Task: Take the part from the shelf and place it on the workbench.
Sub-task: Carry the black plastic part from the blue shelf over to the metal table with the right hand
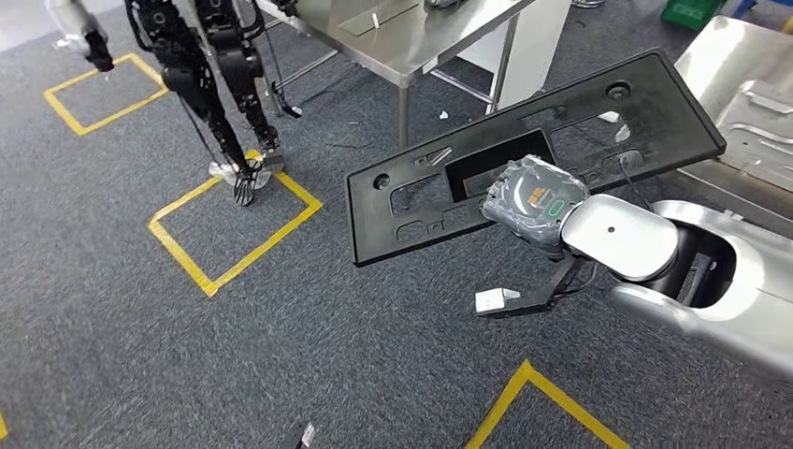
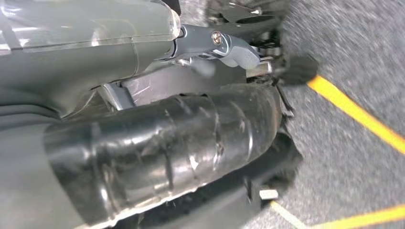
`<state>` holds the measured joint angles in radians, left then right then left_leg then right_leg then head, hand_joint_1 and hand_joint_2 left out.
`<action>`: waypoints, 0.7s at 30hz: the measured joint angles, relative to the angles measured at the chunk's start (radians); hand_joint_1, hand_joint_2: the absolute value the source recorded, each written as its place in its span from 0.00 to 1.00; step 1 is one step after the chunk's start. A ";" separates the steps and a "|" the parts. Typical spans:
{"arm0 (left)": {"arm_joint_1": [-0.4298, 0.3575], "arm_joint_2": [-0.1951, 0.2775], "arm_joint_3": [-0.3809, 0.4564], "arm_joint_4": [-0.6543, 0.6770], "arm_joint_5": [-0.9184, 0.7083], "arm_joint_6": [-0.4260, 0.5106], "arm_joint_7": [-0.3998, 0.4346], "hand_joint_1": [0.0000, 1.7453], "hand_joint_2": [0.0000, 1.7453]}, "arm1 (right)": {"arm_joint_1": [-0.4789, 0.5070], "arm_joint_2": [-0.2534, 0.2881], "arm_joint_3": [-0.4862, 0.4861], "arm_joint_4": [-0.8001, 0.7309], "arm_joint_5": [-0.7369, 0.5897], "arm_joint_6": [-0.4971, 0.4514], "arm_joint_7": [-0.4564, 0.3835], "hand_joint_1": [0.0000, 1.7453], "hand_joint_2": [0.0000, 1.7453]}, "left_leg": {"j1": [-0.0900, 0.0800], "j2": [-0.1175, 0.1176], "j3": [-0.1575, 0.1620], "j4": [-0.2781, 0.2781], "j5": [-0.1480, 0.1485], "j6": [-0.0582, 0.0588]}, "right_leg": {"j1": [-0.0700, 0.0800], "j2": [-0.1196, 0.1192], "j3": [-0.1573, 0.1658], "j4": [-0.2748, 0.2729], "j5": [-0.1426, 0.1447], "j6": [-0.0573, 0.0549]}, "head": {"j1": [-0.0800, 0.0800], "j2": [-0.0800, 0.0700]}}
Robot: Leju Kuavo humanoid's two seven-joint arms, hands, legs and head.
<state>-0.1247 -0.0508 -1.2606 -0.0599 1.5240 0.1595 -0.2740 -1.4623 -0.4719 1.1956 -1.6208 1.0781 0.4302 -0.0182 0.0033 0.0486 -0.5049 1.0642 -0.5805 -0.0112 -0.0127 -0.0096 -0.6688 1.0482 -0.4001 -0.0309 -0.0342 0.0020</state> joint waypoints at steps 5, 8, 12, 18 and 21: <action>-0.012 0.002 0.006 0.000 0.000 0.000 0.000 0.00 0.00 | 0.003 0.000 0.002 0.000 0.001 0.000 0.001 1.00 1.00 | -0.006 -0.071 -0.087 0.113 0.024 0.021 | 0.009 0.086 0.005 0.002 -0.002 -0.009 | -0.001 0.000; -0.003 0.004 0.007 0.001 0.000 -0.001 0.000 0.00 0.00 | 0.006 -0.001 0.005 0.002 0.001 0.000 0.001 1.00 1.00 | -0.009 -0.141 -0.045 -0.018 0.098 0.049 | 0.002 0.131 0.000 0.000 0.006 0.003 | -0.002 0.000; -0.003 -0.001 0.009 0.001 0.000 -0.002 0.000 0.00 0.00 | 0.006 -0.008 0.004 0.004 0.002 0.000 0.001 1.00 1.00 | -0.006 -0.091 -0.009 -0.088 0.105 0.053 | -0.001 0.144 -0.010 -0.012 0.018 0.031 | -0.005 0.000; 0.003 -0.006 0.013 0.001 0.000 0.000 -0.001 0.00 0.00 | 0.010 -0.011 0.002 0.004 0.031 -0.011 0.017 1.00 1.00 | 0.005 -0.009 0.016 -0.122 0.111 0.050 | -0.015 0.012 -0.115 0.193 -0.057 0.061 | 0.006 0.000; 0.003 -0.005 0.014 0.001 0.000 0.001 0.000 0.00 0.00 | 0.016 -0.012 0.002 0.004 0.039 -0.011 0.016 1.00 1.00 | 0.009 0.027 0.021 -0.102 0.088 0.034 | -0.019 -0.031 -0.041 0.053 0.016 0.067 | 0.006 0.000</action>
<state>-0.1221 -0.0559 -1.2463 -0.0589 1.5241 0.1606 -0.2744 -1.4459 -0.4837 1.1973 -1.6166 1.1167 0.4192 -0.0027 0.0119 0.0752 -0.4843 0.9618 -0.4923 0.0225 -0.0318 -0.0407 -0.7096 1.1011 -0.3841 0.0365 -0.0278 0.0019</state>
